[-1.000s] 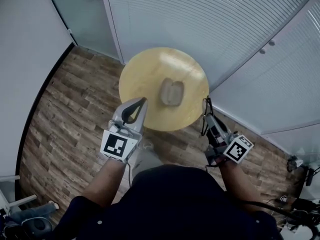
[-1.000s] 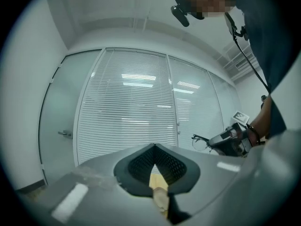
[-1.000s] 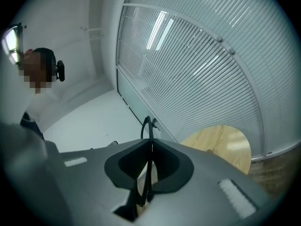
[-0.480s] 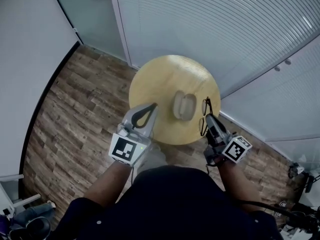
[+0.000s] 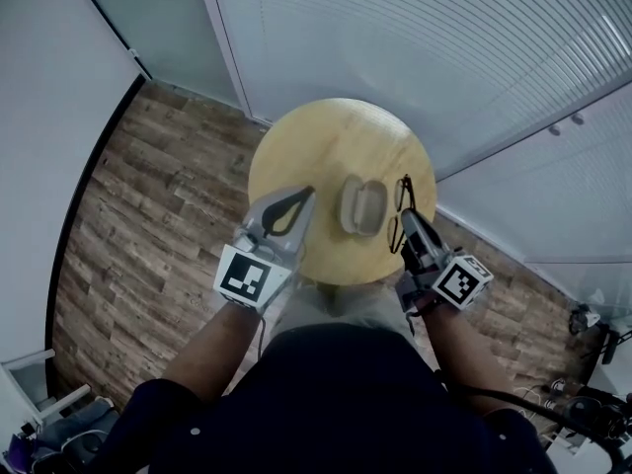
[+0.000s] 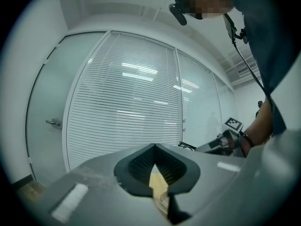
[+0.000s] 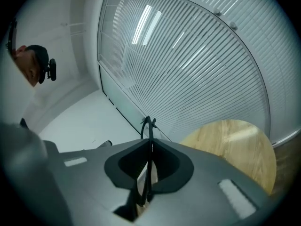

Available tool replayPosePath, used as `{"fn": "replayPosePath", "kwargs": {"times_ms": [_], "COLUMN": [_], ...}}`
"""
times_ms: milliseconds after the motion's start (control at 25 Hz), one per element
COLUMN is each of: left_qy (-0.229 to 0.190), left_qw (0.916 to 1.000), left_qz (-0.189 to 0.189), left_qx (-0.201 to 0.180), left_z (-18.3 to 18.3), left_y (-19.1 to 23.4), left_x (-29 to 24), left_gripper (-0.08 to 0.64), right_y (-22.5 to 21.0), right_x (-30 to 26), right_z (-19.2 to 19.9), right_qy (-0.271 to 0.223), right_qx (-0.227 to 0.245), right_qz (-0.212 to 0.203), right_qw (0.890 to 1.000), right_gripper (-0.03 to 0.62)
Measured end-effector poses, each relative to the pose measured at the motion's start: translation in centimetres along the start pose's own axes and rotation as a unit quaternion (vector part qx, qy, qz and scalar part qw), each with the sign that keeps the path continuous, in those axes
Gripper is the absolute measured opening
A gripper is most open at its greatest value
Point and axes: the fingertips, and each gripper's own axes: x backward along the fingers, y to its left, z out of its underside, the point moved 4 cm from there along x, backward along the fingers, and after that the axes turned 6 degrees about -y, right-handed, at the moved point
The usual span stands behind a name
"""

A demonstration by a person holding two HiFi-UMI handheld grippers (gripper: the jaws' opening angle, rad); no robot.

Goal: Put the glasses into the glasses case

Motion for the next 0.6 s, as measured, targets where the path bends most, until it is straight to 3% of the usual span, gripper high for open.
{"fn": "replayPosePath", "kwargs": {"times_ms": [320, 440, 600], "left_qy": [-0.008, 0.011, 0.033], "left_qw": [0.9990, 0.9975, 0.9969], "left_qz": [-0.026, -0.057, -0.063], "left_qx": [-0.036, -0.041, -0.033], "left_z": [-0.8, 0.7, 2.5], "left_y": [0.0, 0.7, 0.5], "left_x": [-2.6, -3.2, -4.4], "left_gripper": [0.000, 0.000, 0.000], "right_y": [-2.4, -4.0, -6.8], "right_x": [-2.1, -2.5, -3.2], "right_z": [-1.7, -2.0, -1.0], "right_qy": [0.014, 0.022, 0.035], "right_qx": [0.005, -0.001, -0.024], "right_qz": [-0.008, -0.009, -0.004], "right_qw": [1.000, 1.000, 0.999], "right_gripper": [0.029, 0.029, 0.029]}}
